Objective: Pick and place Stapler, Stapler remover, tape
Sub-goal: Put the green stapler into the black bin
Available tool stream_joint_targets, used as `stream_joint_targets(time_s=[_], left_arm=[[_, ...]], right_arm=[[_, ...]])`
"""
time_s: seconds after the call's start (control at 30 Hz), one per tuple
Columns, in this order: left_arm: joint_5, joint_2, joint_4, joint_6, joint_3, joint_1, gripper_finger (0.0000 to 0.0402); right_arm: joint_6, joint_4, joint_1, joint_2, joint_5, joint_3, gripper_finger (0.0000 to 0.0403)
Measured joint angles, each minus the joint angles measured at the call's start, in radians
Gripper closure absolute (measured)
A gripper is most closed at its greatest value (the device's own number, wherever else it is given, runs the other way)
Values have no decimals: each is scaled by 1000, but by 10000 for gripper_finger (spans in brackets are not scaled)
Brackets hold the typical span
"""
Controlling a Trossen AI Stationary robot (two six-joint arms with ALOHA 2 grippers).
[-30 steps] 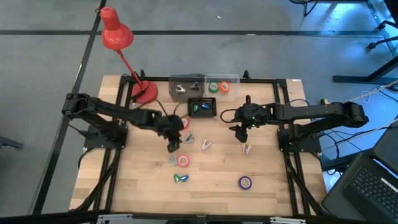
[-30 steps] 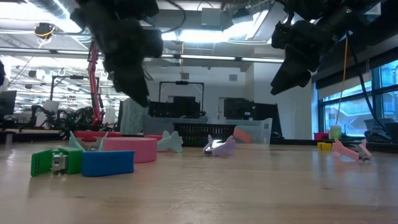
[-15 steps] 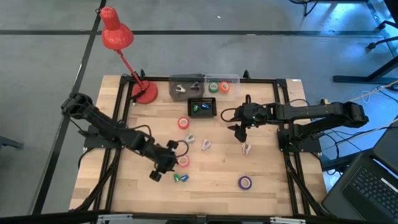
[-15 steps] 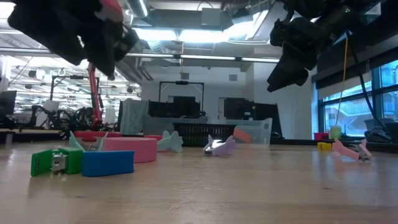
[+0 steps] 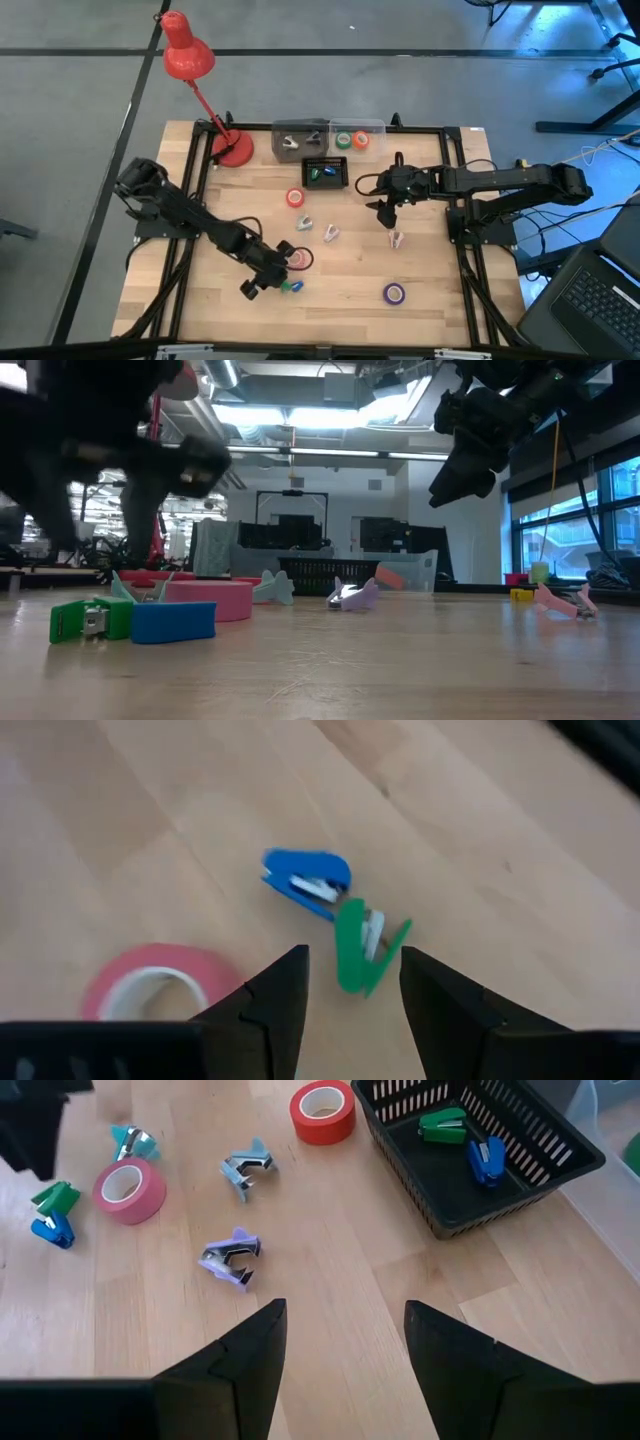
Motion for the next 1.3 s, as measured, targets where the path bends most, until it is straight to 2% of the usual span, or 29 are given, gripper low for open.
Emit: stream_joint_targets(time_s=[0.23,0.43,0.53,0.7,1.03,1.13,1.23,1.3], left_arm=[[19,90,6,9,0,0,251],[5,117,43,11,2,1,262],[5,117,43,19,2,1,285],[11,117,45,13,2,2,363],[33,81,2,-44,3,4,365],[-40,21,-87,-63,34,12,365],[-172,-40,-162,-79,50,47,365],[-273,-77,-154,-71,55,85,365]], right_arm=[[0,0,0,0,0,0,199],[4,0,0,0,0,0,199],[4,0,0,0,0,0,199],[4,0,0,0,0,0,199],[4,0,0,0,0,0,199],[4,1,0,0,0,0,199],[4,11,0,0,0,0,199],[4,19,0,0,0,0,199]])
